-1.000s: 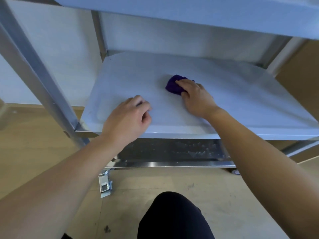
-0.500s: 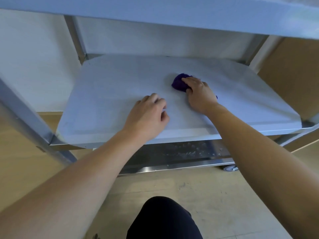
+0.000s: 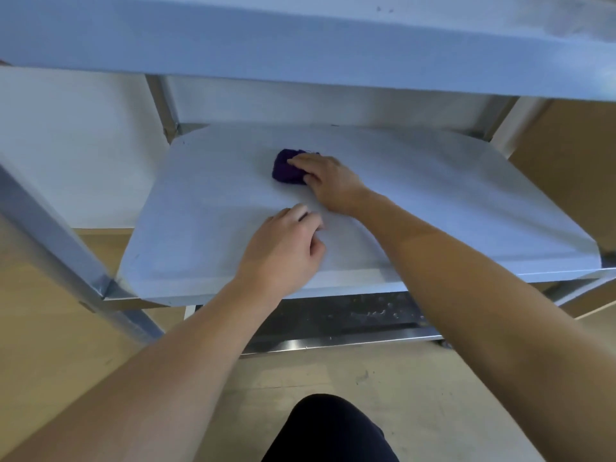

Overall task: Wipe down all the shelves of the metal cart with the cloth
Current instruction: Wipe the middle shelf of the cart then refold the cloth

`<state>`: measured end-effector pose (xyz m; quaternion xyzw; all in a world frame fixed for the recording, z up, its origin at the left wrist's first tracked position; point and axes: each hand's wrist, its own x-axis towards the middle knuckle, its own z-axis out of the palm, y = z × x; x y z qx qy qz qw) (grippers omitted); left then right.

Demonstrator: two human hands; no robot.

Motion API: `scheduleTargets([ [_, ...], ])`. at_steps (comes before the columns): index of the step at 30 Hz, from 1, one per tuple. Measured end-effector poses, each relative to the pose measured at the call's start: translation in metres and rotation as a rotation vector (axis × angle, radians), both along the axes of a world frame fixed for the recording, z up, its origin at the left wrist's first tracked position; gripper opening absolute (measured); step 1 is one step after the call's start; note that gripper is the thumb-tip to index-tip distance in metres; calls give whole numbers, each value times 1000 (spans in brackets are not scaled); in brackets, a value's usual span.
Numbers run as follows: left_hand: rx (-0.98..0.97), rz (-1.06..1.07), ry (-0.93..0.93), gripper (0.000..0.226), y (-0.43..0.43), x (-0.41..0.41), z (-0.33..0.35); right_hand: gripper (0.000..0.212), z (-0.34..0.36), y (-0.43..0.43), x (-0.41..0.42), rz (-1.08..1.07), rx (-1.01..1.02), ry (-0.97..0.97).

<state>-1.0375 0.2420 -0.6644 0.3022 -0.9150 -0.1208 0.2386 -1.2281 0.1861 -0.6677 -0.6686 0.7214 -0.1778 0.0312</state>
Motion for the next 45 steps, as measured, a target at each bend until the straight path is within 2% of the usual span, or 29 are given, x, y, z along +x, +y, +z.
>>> scheduleTargets([
  [2, -8, 11, -9, 23, 0, -1, 0, 46, 0, 6, -34, -84, -20, -2],
  [5, -6, 11, -26, 25, 1, -5, 1, 47, 3, 15, -86, -352, -27, -4],
  [9, -20, 10, -54, 23, 1, -9, 0, 54, 9, -5, -78, -622, 47, -47],
  [11, -24, 18, -62, 22, 1, -9, 0, 53, 9, -26, -47, -555, 15, -53],
  [15, -13, 8, -63, 21, 0, -6, -1, 51, 1, -53, 11, -207, -7, -66],
  [17, -10, 4, -62, 22, 1, -5, -2, 48, 0, -53, 10, -104, -5, -77],
  [19, -17, -11, -76, 23, 1, -4, -1, 46, 3, -47, -13, -129, -16, -88],
  [23, -3, -23, -98, 29, 1, -7, -1, 48, 3, -29, -84, -507, -46, -100],
  [27, -23, -24, -97, 30, 1, -10, -1, 55, 8, -32, -77, -703, -8, -157],
  [29, -23, -22, -91, 29, 1, -7, -1, 53, 9, -34, -59, -653, -16, -150],
  [31, -9, -15, -75, 26, 0, -3, -1, 51, 7, -26, -48, -516, 9, -140],
  [36, 16, -7, -47, 21, 4, -1, 2, 47, 5, 46, -16, -294, -4, -63],
  [41, -18, -12, -59, 24, 4, -1, 2, 44, -1, 134, 8, -275, -79, -2],
  [45, -38, -22, -72, 25, 4, -3, 0, 44, 2, 153, -1, -309, -67, -38],
])
